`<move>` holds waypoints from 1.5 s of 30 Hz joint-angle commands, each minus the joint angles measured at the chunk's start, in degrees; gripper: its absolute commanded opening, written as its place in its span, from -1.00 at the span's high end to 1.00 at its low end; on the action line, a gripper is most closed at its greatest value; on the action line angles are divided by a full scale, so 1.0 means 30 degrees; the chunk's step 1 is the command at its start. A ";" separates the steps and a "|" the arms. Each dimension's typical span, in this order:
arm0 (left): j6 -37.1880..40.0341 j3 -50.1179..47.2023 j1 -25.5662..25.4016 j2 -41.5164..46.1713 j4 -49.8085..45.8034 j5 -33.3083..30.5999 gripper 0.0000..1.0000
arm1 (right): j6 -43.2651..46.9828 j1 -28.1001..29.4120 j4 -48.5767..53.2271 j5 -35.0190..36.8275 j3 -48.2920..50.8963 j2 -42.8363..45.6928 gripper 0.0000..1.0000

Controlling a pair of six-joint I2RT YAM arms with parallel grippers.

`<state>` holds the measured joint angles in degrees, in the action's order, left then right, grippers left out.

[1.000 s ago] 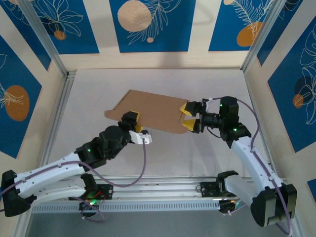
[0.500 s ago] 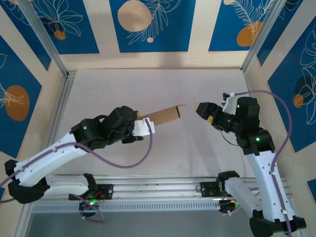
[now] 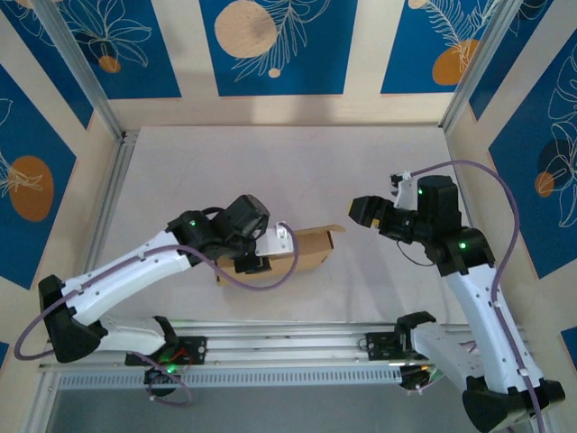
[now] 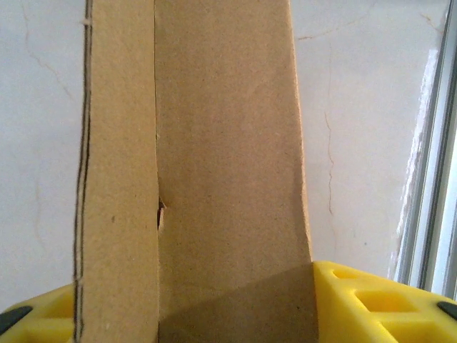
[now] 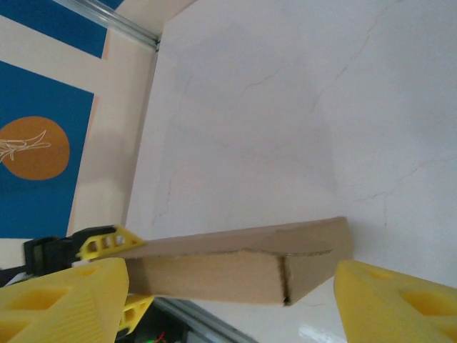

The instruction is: Fold the paper box

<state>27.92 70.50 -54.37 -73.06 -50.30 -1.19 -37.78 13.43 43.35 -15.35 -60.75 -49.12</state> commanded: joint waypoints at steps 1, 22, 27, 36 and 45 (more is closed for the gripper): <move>-0.0211 -0.0863 0.0635 -0.0149 0.2559 0.2666 -0.06 | -0.1122 0.0365 -0.0236 -0.1924 -0.0413 -0.0630 -0.48; 0.1098 -0.2982 0.1661 -0.0280 0.4455 0.3569 0.09 | 1.1286 0.3859 0.0236 0.6356 -0.2075 -0.3160 -0.09; 0.1408 -0.2689 0.2300 -0.0736 0.4197 0.5143 0.14 | 2.0632 0.2949 -0.1640 0.2205 -0.0116 -0.1126 -0.24; 0.1863 -0.3079 0.2339 -0.0163 0.4635 0.6079 0.17 | 2.7857 0.1728 0.3361 -0.1348 -0.2039 -0.3668 -0.25; 0.1938 -0.3438 0.1799 -0.0237 0.5502 0.5337 0.18 | 2.9900 0.1294 0.5718 0.0223 -0.2091 -0.4564 -0.26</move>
<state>33.12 60.80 -48.07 -73.67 -35.55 14.04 48.23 17.39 56.03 -14.59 -65.82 -62.24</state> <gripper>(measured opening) 0.487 0.641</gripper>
